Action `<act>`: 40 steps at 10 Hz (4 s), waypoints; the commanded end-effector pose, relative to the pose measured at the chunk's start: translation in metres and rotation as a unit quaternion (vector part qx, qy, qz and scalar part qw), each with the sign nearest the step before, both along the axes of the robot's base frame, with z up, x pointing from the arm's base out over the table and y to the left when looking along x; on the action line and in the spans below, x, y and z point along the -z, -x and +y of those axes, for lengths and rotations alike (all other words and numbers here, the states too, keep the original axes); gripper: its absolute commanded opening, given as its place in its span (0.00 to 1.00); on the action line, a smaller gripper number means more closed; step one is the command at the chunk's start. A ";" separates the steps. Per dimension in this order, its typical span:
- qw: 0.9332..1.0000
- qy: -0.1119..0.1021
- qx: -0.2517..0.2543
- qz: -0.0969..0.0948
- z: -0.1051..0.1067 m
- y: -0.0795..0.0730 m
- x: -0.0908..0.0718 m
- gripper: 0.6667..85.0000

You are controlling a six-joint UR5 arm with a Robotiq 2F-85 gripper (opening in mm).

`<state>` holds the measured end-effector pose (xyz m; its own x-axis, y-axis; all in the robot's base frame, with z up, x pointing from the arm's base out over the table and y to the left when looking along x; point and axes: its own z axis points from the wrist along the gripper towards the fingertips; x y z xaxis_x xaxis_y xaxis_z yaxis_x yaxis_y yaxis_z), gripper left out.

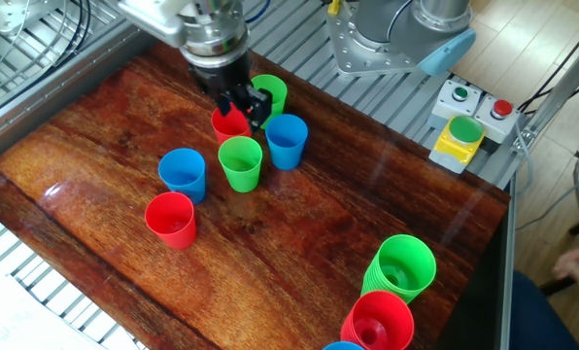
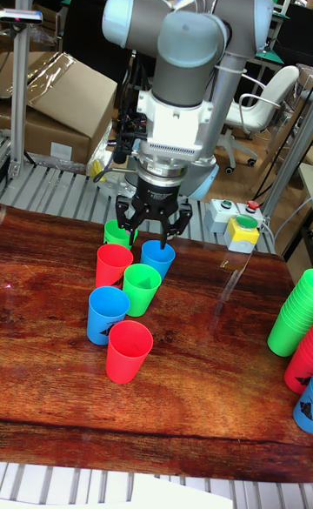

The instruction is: Stack the cups

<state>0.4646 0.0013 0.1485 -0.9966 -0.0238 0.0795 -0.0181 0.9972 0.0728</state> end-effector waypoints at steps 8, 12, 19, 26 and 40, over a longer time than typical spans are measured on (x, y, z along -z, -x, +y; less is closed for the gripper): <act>0.998 0.067 0.009 0.010 -0.038 0.027 0.020 0.01; 0.993 0.039 0.101 -0.045 -0.022 -0.003 0.022 0.00; 0.998 -0.015 0.068 -0.006 0.005 0.029 0.031 0.70; 0.998 -0.036 0.046 0.018 0.020 0.053 0.035 0.87; 0.999 0.004 -0.013 0.032 0.005 0.043 0.013 0.60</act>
